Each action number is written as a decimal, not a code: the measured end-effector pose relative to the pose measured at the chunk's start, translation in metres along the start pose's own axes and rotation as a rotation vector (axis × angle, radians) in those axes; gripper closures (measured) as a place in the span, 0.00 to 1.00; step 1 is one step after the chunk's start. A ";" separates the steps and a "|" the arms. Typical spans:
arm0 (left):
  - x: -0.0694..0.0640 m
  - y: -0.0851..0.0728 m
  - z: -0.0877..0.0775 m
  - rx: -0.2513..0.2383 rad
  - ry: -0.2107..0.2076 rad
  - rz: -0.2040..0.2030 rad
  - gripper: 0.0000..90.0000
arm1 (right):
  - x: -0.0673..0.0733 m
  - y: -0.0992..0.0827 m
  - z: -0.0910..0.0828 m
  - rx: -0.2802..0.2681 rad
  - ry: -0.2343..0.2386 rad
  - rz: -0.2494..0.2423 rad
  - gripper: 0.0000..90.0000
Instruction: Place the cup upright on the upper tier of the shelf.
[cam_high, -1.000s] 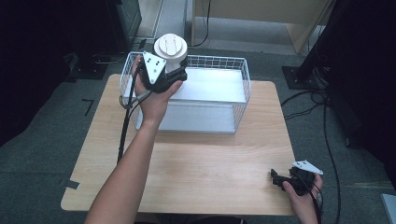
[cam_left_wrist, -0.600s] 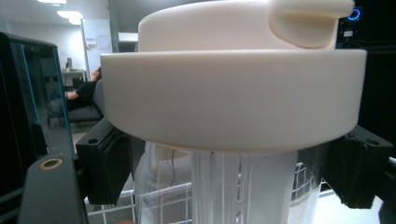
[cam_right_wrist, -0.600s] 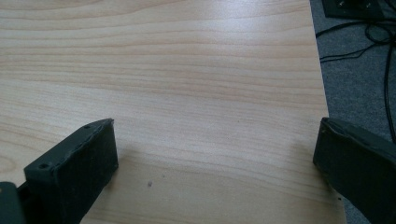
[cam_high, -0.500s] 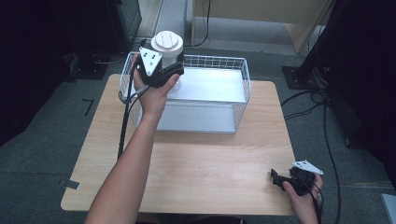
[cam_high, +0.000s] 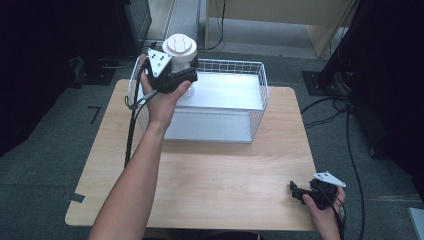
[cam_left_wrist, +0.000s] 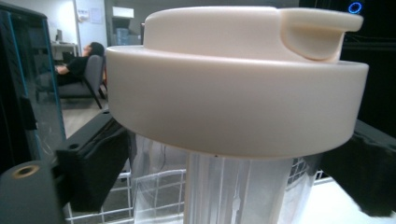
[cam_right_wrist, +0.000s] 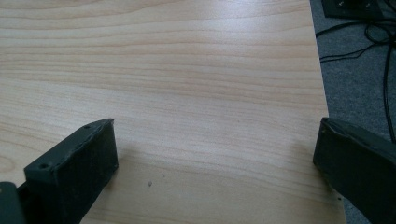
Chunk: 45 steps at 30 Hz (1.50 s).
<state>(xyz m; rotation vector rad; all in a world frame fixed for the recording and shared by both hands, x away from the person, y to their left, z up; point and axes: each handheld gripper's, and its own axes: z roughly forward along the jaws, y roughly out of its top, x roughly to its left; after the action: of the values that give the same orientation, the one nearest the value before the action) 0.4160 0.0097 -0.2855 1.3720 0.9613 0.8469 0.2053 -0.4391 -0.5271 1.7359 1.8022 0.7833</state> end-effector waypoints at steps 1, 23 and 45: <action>0.001 0.000 0.000 0.006 -0.007 -0.003 0.02 | 0.000 0.000 0.000 0.000 0.000 0.000 0.00; 0.004 -0.017 -0.014 0.026 -0.013 0.000 0.00 | 0.000 0.000 0.000 0.002 0.000 0.000 0.00; 0.016 -0.044 -0.074 0.001 -0.008 0.026 0.00 | 0.001 0.000 0.000 0.004 0.000 0.002 0.00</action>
<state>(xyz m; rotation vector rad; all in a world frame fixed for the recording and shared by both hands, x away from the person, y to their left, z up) 0.3522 0.0521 -0.3275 1.3900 0.9396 0.8602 0.2052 -0.4385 -0.5269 1.7406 1.8037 0.7805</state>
